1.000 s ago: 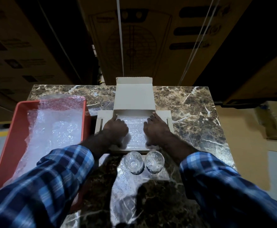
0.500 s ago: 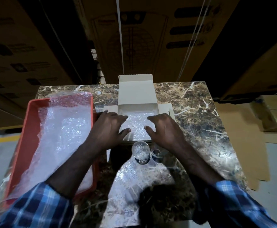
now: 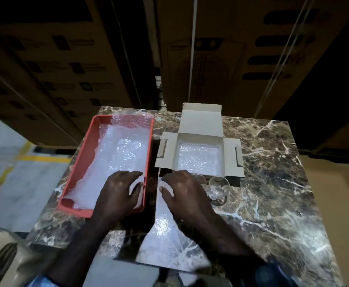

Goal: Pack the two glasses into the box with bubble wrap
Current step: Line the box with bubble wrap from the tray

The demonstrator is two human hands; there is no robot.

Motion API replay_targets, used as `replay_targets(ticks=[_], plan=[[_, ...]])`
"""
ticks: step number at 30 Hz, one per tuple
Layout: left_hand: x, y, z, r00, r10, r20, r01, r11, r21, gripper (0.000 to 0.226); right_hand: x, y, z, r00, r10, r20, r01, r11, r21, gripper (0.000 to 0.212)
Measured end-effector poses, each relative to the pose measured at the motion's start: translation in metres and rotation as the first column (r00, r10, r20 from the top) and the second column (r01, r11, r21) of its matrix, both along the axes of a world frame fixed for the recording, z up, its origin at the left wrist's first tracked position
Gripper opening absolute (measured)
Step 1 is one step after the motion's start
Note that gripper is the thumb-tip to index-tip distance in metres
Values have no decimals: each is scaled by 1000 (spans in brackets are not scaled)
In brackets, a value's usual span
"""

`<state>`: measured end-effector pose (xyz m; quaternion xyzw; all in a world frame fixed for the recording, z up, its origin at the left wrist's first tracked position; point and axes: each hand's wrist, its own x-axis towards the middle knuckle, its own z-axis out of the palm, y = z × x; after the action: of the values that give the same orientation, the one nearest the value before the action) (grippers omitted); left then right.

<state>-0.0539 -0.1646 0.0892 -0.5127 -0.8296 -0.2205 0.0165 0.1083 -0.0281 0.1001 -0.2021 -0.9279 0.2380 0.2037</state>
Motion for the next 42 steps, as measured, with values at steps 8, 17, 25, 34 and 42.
replay_targets(ticks=[8,17,25,34,42], plan=[[-44,-44,-3,972,233,-16,-231,948,-219,35,-49,-32,-7,985,161,63,-166,982,93,16],[-88,-38,-14,993,116,21,-71,728,-682,60,-117,-45,-10,860,185,475,-307,933,191,13],[-117,-36,-32,995,1,96,71,672,-737,63,-159,-48,-19,608,165,776,-302,953,34,41],[-141,-37,-25,962,-45,270,207,765,-610,56,-169,-40,-21,769,160,619,-79,985,-156,23],[-146,-48,-8,920,-150,362,362,680,-638,42,-162,-45,15,574,516,636,36,760,-649,25]])
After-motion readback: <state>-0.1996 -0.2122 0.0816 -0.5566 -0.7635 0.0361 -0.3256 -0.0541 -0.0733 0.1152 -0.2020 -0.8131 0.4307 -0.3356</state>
